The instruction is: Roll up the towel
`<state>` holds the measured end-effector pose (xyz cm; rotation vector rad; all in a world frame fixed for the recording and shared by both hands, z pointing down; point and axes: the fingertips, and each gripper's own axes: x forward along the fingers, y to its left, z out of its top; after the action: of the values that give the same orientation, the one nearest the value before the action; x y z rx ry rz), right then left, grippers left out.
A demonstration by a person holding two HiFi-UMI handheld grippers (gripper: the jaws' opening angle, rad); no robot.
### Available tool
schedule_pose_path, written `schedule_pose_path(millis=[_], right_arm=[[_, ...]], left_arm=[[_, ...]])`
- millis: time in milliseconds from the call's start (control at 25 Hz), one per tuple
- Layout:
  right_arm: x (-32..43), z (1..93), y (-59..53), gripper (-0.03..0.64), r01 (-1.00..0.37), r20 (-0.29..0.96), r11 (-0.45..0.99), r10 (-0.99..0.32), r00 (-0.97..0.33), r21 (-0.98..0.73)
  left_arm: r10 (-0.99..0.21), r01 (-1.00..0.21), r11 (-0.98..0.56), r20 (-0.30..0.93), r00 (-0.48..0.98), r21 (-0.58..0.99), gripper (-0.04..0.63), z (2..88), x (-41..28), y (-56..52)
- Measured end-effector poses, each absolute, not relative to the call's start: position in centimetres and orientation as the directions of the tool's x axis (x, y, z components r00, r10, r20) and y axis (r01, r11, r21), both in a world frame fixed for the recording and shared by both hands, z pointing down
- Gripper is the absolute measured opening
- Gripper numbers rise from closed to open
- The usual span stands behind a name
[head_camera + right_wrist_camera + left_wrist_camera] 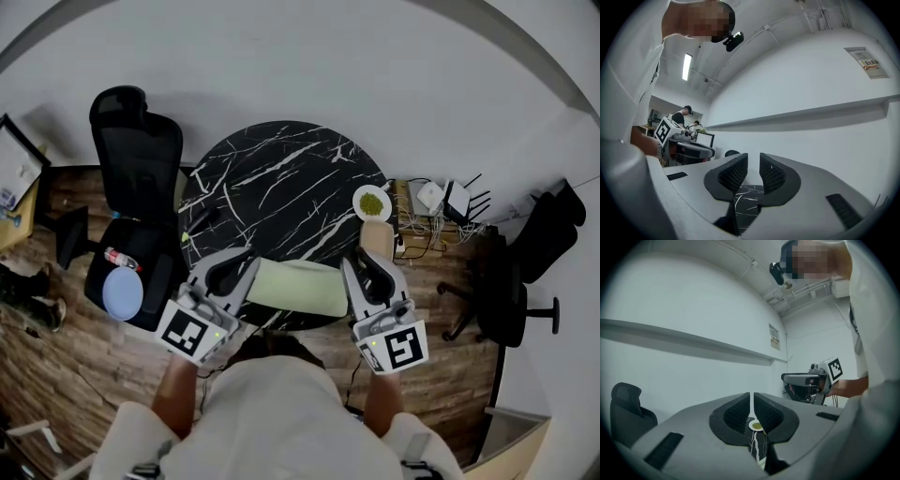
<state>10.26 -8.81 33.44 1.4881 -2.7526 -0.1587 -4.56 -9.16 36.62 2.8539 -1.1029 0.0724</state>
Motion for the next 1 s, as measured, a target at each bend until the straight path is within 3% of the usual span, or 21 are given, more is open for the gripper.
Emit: schedule_pose_path(millis=[480, 1000], right_arm=[[9.0, 33.6, -8.8, -0.006, -0.822, -0.016, 0.561, -0.825, -0.565, 0.102], [8.5, 34.0, -8.8, -0.006, -0.816, 0.002, 0.573, -0.819, -0.574, 0.080]], left_arm=[[-0.671, -0.674, -0.736, 0.064, 0.739, 0.065, 0.006, 36.2, -4.8, -9.1], [-0.685, -0.688, -0.722, 0.068, 0.726, 0.076, 0.006, 36.4, -5.4, -9.5]])
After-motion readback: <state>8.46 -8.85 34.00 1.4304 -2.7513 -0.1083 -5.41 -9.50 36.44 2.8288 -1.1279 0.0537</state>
